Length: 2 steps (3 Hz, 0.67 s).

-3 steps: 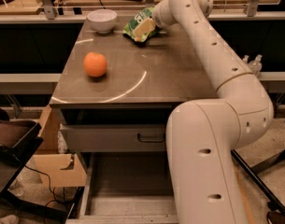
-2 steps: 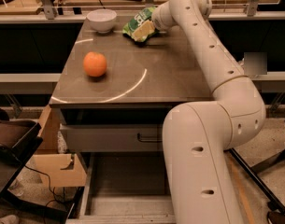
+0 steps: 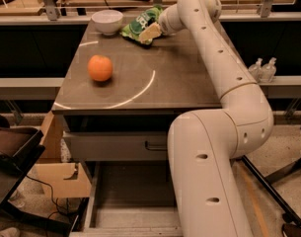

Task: Place green rice chip bag into middle drawer

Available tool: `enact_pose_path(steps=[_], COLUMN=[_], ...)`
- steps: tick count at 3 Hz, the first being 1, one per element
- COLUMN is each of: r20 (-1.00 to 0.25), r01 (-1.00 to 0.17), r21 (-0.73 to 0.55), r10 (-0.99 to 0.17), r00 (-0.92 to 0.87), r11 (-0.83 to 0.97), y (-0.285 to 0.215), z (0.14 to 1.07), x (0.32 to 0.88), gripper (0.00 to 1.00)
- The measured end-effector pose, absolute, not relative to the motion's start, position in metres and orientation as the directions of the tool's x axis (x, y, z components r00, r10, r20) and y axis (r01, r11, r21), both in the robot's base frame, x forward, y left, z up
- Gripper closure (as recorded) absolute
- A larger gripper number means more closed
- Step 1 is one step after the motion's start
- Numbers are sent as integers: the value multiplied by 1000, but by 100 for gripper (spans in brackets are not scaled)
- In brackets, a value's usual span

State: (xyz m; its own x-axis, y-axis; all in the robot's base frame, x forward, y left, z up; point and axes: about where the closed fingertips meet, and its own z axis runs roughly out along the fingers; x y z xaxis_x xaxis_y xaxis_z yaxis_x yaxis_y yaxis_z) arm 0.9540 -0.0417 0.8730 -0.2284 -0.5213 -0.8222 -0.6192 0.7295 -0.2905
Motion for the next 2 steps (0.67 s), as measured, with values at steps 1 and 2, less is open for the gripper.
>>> enact_pose_path(steps=[1, 2], r20=[-821, -820], r01=[-622, -625], r21=[-288, -286], r10=[-522, -523], r00=[-231, -233], r11=[728, 726], y=[-40, -37], z=[870, 866], x=[954, 955], gripper=[64, 88])
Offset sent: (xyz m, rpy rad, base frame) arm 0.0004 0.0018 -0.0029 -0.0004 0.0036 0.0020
